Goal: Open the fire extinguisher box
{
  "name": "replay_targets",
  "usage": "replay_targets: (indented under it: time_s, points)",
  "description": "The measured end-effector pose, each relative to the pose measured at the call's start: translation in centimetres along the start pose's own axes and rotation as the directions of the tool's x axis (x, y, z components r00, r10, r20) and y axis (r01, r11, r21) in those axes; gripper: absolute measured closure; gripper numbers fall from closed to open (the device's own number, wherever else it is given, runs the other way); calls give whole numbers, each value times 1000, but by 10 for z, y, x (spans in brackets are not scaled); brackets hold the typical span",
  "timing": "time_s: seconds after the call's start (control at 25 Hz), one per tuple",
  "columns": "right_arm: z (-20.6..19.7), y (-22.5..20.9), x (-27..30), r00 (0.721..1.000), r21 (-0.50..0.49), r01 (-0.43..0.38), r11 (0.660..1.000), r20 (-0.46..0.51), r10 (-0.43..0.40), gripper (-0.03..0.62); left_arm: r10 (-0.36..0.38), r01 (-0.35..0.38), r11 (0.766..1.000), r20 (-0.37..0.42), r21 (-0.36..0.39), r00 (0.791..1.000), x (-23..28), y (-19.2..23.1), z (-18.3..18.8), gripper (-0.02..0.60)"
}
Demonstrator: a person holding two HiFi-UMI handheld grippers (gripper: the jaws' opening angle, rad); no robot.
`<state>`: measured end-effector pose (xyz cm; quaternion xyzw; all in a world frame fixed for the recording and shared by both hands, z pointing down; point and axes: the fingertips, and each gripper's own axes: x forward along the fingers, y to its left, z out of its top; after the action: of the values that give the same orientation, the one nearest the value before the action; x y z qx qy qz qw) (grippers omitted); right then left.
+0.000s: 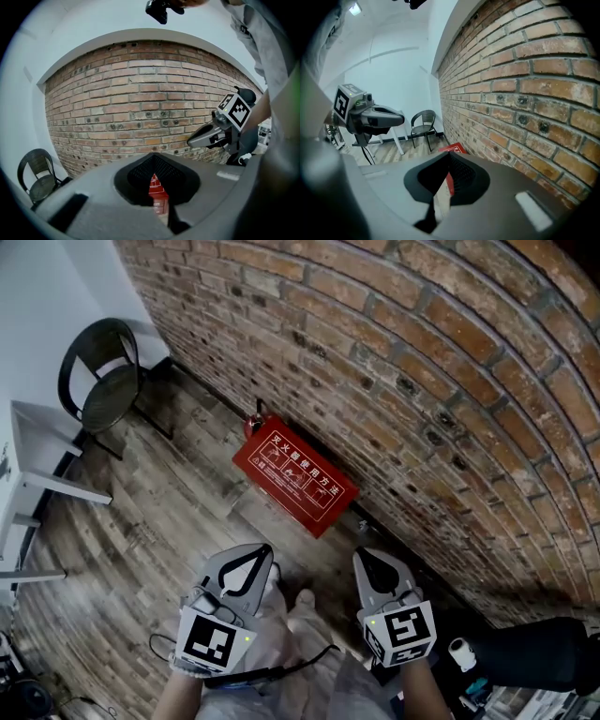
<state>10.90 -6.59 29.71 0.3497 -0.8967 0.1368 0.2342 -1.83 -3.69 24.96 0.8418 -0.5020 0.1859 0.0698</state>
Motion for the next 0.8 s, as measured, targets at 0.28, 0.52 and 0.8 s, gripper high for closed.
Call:
replay_targets:
  time_s: [0.28,0.52,0.8]
  points:
    - [-36,-3,42,999,52,-34,998,-41,36,586,18,-20,996,-21,-92,1000,23,20,-49,583]
    - [-69,-14,74,997,146,-37,989,-59,46,586,34,-45,983,-66,-176,997,40,35,-95,583]
    - [-113,-18,110,992,197,-53,979,-106,75,511,8,-22,984,-76,-175,997,68,40,-137,583]
